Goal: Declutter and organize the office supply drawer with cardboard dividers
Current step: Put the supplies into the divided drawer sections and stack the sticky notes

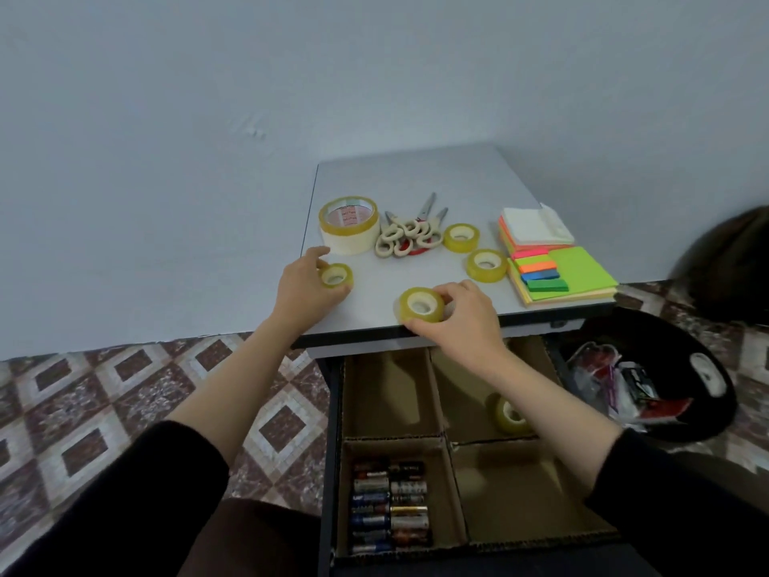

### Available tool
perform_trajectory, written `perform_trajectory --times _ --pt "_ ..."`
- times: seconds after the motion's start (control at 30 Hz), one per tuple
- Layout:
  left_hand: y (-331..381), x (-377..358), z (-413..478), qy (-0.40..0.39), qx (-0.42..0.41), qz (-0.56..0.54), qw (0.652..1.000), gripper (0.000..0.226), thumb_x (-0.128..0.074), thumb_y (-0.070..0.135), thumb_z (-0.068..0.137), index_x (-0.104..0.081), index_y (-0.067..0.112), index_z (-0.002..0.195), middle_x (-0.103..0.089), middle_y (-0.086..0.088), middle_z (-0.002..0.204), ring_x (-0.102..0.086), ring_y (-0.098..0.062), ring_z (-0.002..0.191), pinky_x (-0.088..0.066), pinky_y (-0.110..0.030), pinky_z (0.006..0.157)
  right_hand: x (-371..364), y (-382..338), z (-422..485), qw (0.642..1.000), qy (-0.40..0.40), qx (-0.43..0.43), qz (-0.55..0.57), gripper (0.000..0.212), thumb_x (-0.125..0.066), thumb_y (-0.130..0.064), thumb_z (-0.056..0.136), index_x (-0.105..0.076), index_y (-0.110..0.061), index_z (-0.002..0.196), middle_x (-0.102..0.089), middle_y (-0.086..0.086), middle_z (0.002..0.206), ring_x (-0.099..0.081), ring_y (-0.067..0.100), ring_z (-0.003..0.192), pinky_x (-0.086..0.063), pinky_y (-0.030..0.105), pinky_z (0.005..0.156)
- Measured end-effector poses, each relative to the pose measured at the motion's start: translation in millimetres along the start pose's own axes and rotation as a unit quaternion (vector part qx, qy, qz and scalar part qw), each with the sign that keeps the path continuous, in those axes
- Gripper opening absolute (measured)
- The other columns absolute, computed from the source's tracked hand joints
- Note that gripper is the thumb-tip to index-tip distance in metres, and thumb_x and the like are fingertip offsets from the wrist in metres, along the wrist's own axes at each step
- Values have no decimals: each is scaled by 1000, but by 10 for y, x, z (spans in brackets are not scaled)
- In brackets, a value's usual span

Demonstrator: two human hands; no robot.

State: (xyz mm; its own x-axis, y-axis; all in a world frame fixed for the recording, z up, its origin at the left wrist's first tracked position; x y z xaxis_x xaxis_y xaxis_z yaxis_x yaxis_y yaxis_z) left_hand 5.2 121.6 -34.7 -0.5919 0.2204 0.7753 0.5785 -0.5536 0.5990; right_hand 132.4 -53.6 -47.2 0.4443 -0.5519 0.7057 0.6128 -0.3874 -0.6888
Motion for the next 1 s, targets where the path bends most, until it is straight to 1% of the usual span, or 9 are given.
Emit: perform_trajectory --times 0.17,0.27,0.37,0.5,0.57,0.7,0.77,0.87,1.0 --pt "221 -12 -490 -14 -57 -56 997 59 -75 26 77 -48 15 128 -58 0 111 -55 -12 98 -46 -22 84 274 292 -247 1000 -19 7 5 50 -78 -31 69 -59 -12 111 -48 -3 98 -50 12 89 -39 22 75" --pt "370 -153 -829 -60 -78 -87 991 55 -76 23 75 -50 19 123 -58 6 108 -56 -6 98 -48 -19 85 439 540 -413 999 -43 -7 -23 54 -79 -29 68 -58 -12 115 -48 -3 101 -49 11 90 -40 24 77" --pt "480 -398 -1106 -115 -107 -84 984 52 -76 19 74 -52 19 121 -57 11 106 -55 0 98 -45 -9 83 568 779 -572 998 -52 -27 -32 58 -80 -28 67 -59 -10 118 -49 0 100 -50 15 92 -39 24 79" --pt "595 -836 -1258 -167 -132 -91 973 50 -76 18 74 -55 19 120 -60 6 110 -57 -5 102 -50 -21 90 709 1073 -734 997 -36 -64 -29 57 -80 -27 70 -58 -11 121 -48 -2 100 -48 12 88 -35 22 75" --pt "660 -1087 -1277 -200 -138 -66 968 51 -75 20 75 -53 21 121 -57 8 112 -55 -5 103 -48 -22 92 766 1196 -792 996 -29 -79 -33 54 -79 -26 71 -59 -11 119 -47 -2 99 -46 10 87 -32 21 72" --pt "722 -1527 -1211 -257 -122 14 958 55 -73 18 75 -49 23 124 -53 4 121 -47 -7 110 -37 -15 86 823 1374 -854 995 -31 -96 -21 52 -79 -24 72 -58 -12 118 -46 -1 100 -45 10 88 -32 20 71" --pt "733 -1712 -1141 -290 -109 63 949 58 -72 15 77 -45 20 128 -51 -2 125 -49 -14 111 -40 -18 86 842 1447 -863 994 -30 -100 -17 52 -79 -24 72 -58 -13 118 -46 -1 101 -45 10 88 -33 21 73" --pt "728 -1936 -1057 -329 -99 128 930 65 -69 13 79 -39 14 136 -49 -10 129 -51 -23 113 -46 -28 90 851 1545 -865 994 -25 -103 -18 52 -79 -25 71 -58 -14 117 -45 -4 98 -45 9 82 -30 19 67" --pt "710 -2156 -988 -349 -124 196 908 57 -63 21 85 -38 14 135 -51 -11 126 -52 -25 112 -45 -30 89 832 1633 -857 994 -30 -101 11 49 -79 -24 70 -59 -15 114 -46 -5 95 -42 2 70 -30 11 58"
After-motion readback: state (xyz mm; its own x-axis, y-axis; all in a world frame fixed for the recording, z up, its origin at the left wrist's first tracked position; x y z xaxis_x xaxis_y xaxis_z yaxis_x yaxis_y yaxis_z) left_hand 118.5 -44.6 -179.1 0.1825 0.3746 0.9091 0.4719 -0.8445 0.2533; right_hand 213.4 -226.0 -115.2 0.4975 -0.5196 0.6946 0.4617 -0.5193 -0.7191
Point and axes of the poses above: each hand's wrist, its own z-axis towards the middle knuckle, its own x-axis out of the back of the hand, y = z × x, the point moved 5 cm from there along z, towards the middle knuckle
